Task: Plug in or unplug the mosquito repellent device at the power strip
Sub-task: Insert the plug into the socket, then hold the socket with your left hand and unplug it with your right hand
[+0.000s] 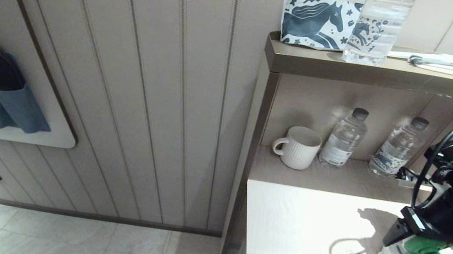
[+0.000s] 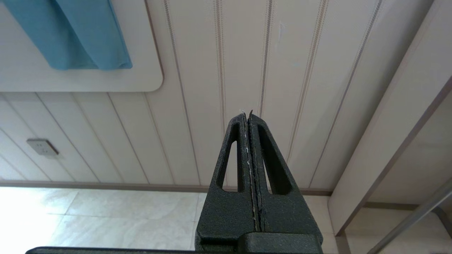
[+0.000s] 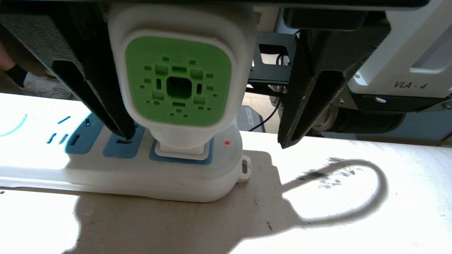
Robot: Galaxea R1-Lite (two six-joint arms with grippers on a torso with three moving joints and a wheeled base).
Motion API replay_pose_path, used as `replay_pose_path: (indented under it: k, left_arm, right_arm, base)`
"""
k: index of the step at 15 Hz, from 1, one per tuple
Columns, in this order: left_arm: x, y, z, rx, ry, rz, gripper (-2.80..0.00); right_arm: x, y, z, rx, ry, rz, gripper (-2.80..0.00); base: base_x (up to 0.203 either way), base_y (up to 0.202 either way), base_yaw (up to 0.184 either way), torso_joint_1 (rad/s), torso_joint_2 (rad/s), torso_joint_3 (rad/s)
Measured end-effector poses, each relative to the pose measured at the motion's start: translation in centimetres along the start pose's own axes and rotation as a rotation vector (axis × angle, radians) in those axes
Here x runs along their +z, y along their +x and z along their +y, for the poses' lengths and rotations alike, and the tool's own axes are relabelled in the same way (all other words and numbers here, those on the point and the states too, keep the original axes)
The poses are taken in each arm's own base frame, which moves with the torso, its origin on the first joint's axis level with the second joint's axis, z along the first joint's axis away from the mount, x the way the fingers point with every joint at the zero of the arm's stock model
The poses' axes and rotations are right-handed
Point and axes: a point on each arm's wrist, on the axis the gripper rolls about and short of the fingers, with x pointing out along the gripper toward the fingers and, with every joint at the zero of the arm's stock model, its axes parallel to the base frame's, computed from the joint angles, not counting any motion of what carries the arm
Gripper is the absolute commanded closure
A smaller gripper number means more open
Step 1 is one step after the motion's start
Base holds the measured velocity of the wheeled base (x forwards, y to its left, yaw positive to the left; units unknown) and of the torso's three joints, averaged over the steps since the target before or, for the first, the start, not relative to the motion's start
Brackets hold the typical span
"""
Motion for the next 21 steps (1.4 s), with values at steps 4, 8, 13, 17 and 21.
replay_pose_path:
  k: [4,8,13,17,21]
  left_arm:
    - [0.0,0.0,0.0,0.0,0.001,0.001,0.0]
    - [0.0,0.0,0.0,0.0,0.002,0.001,0.0]
    - [0.0,0.0,0.0,0.0,0.001,0.0,0.0]
    - [0.0,0.0,0.0,0.0,0.0,0.0,0.0]
    - [0.0,0.0,0.0,0.0,0.0,0.001,0.0]
  right_arm:
    - [-0.9,-1.9,0.6,-0.015,-0.02,-0.064,-2.8]
    - [-2.9,-4.5,1.2,-0.026,-0.037,-0.147,-2.8]
    - [-7.0,-8.4,2.5,-0.041,-0.077,-0.294,0.0]
    - [-12.5,-11.9,3.5,-0.063,-0.106,-0.456,0.0]
    - [-19.3,-13.7,4.3,-0.076,-0.125,-0.595,0.0]
  base:
    - [0.0,0.0,0.0,0.0,0.0,0.0]
    - [0.0,0.0,0.0,0.0,0.0,0.0]
    - [0.0,0.0,0.0,0.0,0.0,0.0]
    - [0.0,0.0,0.0,0.0,0.0,0.0]
    - [0.0,0.0,0.0,0.0,0.0,0.0]
